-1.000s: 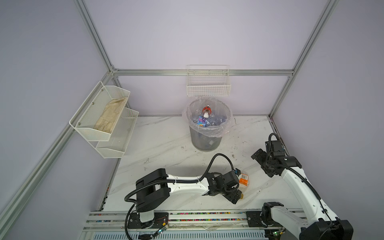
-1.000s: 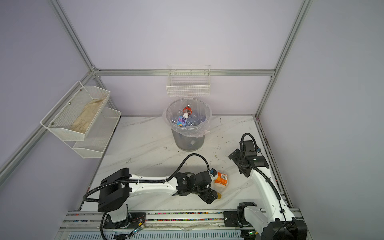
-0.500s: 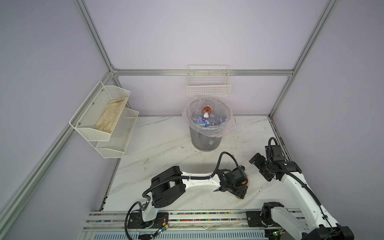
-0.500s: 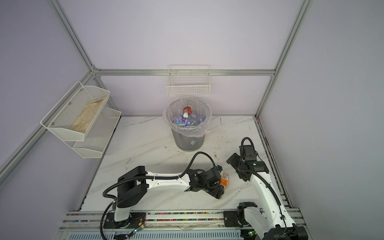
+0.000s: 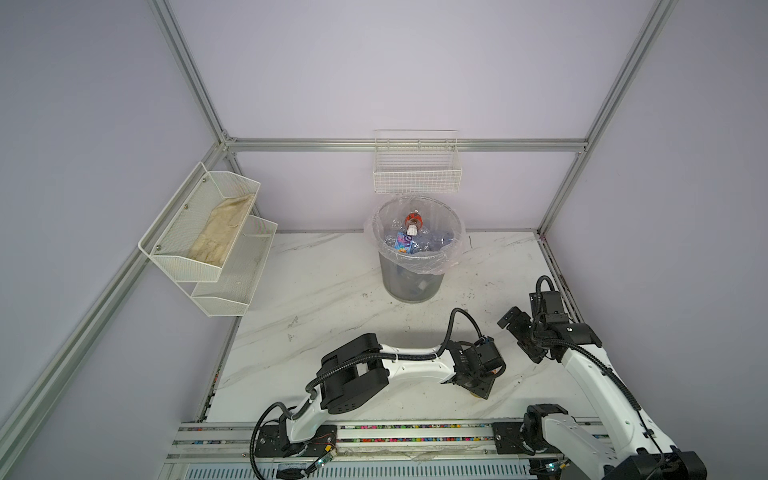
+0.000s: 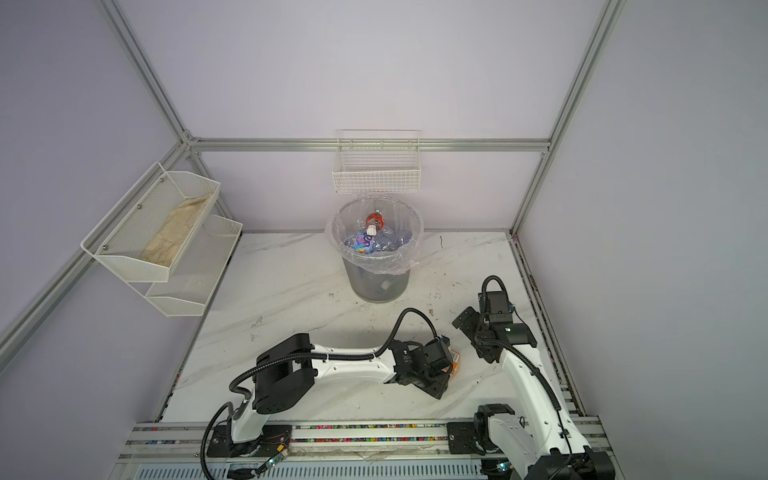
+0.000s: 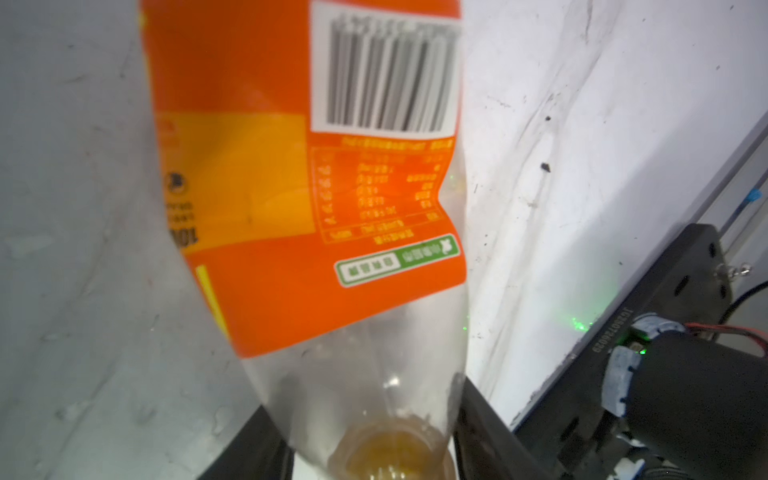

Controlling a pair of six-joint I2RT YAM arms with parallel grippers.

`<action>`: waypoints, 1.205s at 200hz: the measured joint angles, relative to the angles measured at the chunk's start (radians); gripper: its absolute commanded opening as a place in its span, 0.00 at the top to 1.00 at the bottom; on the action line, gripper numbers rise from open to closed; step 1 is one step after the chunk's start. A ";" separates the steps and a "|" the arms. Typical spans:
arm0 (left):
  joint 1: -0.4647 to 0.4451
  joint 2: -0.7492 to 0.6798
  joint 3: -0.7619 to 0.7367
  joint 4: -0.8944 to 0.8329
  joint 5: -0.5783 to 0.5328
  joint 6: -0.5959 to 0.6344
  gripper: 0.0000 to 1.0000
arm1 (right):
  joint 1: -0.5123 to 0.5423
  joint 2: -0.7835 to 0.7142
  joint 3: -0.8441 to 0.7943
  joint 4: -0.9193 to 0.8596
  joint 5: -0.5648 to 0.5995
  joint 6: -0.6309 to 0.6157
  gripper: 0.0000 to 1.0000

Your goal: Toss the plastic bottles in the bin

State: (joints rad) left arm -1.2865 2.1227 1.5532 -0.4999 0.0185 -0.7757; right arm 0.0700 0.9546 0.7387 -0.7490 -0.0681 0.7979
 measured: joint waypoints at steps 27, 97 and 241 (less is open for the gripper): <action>-0.002 0.002 0.001 -0.020 -0.016 -0.001 0.64 | 0.000 0.000 -0.008 0.008 -0.001 0.000 0.03; -0.005 -0.006 0.001 -0.040 -0.058 0.005 0.83 | 0.000 0.000 -0.024 0.021 -0.008 0.000 0.03; 0.050 -0.446 -0.035 -0.193 -0.322 0.144 0.86 | -0.004 -0.086 0.058 0.040 -0.035 -0.111 0.03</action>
State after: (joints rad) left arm -1.2362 1.6764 1.5177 -0.6926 -0.3031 -0.6319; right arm 0.0662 0.8684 0.7967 -0.7086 -0.1036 0.6868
